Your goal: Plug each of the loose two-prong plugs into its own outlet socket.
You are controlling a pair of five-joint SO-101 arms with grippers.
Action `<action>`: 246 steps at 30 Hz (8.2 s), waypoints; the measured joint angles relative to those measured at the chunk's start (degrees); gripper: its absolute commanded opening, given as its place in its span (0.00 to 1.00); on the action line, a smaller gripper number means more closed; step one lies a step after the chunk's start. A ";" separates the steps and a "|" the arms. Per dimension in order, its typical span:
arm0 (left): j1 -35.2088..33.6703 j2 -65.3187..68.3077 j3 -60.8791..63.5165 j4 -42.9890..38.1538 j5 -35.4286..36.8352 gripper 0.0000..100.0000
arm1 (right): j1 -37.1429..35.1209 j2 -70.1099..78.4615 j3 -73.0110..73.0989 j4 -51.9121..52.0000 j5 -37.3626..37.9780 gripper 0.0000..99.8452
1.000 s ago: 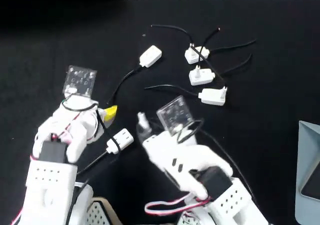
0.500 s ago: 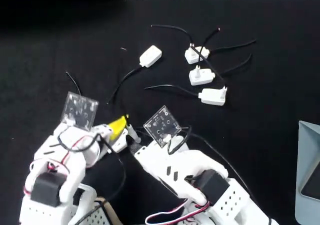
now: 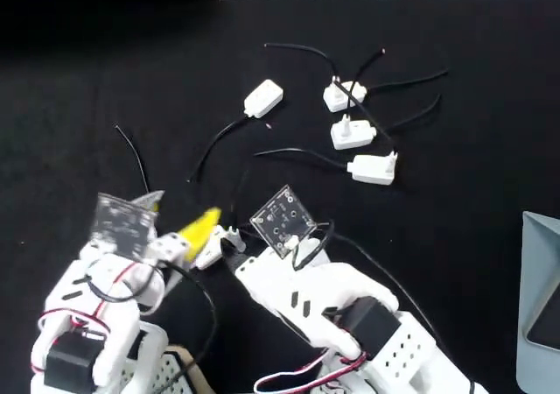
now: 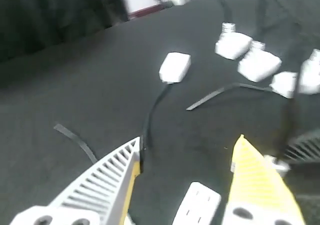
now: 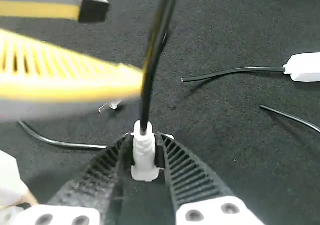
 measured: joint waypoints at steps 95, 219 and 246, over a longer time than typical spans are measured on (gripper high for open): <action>-20.66 0.00 8.79 -3.08 10.55 0.29 | 3.16 55.38 -18.37 -12.84 -3.69 0.01; -33.58 0.09 8.79 -5.80 15.03 0.29 | 2.64 114.90 -77.54 -12.84 21.10 0.19; -33.58 0.09 8.79 -5.80 15.03 0.29 | 4.04 123.34 -94.42 12.22 21.10 0.01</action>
